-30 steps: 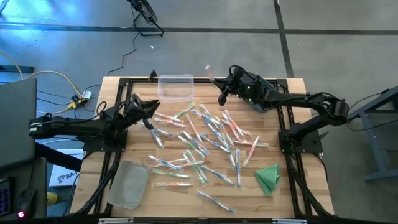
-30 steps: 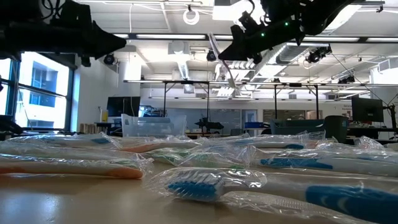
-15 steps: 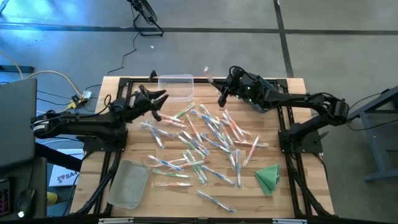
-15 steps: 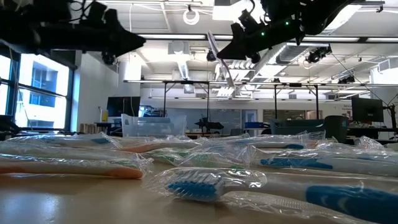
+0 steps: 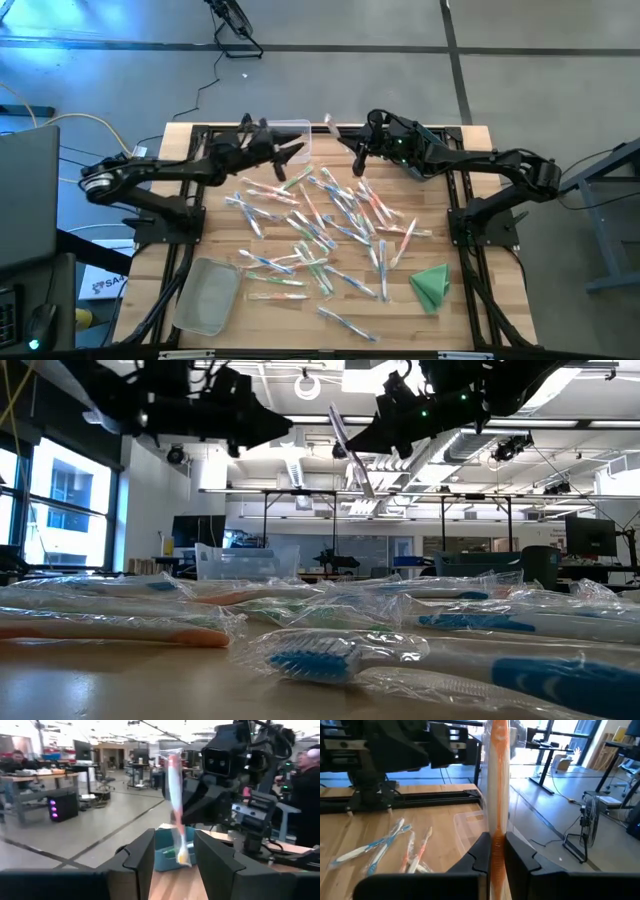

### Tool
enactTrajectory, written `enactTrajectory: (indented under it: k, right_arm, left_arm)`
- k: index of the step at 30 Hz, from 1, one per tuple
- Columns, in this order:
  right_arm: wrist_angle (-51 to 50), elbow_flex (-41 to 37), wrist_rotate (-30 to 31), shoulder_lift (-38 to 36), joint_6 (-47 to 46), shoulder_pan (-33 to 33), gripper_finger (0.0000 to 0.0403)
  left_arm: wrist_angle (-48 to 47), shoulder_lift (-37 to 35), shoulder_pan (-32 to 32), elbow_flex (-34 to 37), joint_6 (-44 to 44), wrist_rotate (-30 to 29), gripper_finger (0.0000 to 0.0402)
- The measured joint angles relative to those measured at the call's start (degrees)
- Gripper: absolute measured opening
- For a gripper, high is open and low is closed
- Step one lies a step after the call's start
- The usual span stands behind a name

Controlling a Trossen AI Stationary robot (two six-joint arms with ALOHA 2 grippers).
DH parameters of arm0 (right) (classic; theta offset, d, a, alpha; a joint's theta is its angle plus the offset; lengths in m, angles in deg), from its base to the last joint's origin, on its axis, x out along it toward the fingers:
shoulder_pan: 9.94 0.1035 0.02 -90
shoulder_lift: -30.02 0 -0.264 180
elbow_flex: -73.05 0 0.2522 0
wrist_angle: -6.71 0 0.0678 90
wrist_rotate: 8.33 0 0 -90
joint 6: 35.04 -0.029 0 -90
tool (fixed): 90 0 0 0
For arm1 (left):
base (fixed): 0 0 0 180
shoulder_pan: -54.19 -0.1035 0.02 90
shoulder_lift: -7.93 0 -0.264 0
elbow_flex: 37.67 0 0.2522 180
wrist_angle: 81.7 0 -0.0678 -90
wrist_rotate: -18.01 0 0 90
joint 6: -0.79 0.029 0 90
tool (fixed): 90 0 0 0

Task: Pick & Place Toothbrushes
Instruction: Put the orange toothbrush into the transparent bin

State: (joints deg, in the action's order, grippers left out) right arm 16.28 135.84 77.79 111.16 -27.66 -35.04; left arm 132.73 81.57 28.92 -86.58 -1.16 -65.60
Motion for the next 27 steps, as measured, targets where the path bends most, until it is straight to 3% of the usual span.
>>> enactTrajectory:
  k: [13,18,27]
  right_arm:
    - [0.0,0.0,-2.3,0.0,2.3,0.0,0.0023]
    - [0.0,0.0,-2.3,0.0,3.4,0.0,0.0023]
    - [0.0,0.0,-4.9,0.0,3.4,0.0,0.0023]
  left_arm:
    - [-3.3,11.3,0.1,-12.9,0.6,2.3,0.0132]
    - [-3.4,13.7,0.1,-15.5,-0.2,5.5,0.0132]
    - [-3.3,16.3,0.1,-17.7,-2.7,5.7,0.0132]
